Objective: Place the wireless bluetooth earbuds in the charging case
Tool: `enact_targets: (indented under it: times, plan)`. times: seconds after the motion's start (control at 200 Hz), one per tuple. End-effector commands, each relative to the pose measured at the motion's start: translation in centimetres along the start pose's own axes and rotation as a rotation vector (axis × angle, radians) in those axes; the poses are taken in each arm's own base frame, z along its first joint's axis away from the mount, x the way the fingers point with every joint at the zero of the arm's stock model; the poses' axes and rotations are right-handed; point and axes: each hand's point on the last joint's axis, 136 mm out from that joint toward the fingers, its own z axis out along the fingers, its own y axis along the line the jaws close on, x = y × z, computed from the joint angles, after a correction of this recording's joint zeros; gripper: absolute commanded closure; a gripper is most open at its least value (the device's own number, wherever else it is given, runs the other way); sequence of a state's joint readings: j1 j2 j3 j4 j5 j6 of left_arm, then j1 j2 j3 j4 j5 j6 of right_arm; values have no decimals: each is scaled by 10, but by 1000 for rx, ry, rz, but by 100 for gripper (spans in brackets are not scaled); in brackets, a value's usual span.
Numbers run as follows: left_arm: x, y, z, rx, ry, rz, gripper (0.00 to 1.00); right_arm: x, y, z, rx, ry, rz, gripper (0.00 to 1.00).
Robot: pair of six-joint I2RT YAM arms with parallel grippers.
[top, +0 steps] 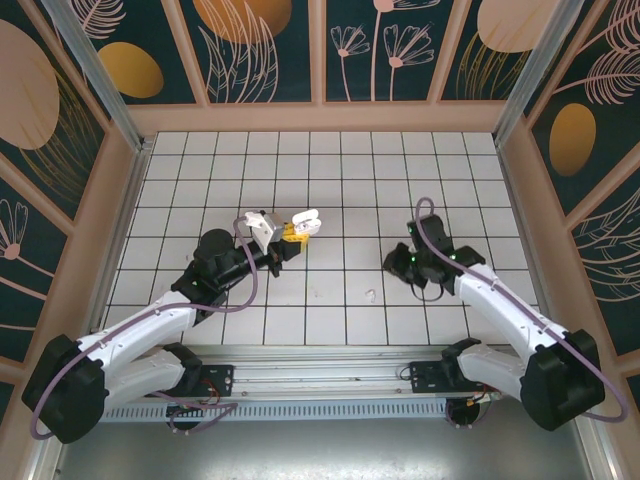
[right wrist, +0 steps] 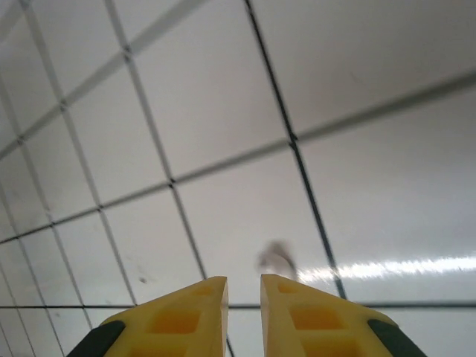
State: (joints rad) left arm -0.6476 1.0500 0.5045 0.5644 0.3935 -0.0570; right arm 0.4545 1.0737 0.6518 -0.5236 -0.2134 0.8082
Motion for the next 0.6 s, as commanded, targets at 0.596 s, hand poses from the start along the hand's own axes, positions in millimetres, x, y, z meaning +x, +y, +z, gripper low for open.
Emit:
enact_targets:
  times: [0.596]
  plan:
    - [15,-4,-1,18,32,-62,100,39,1,53,218,160,-368,61]
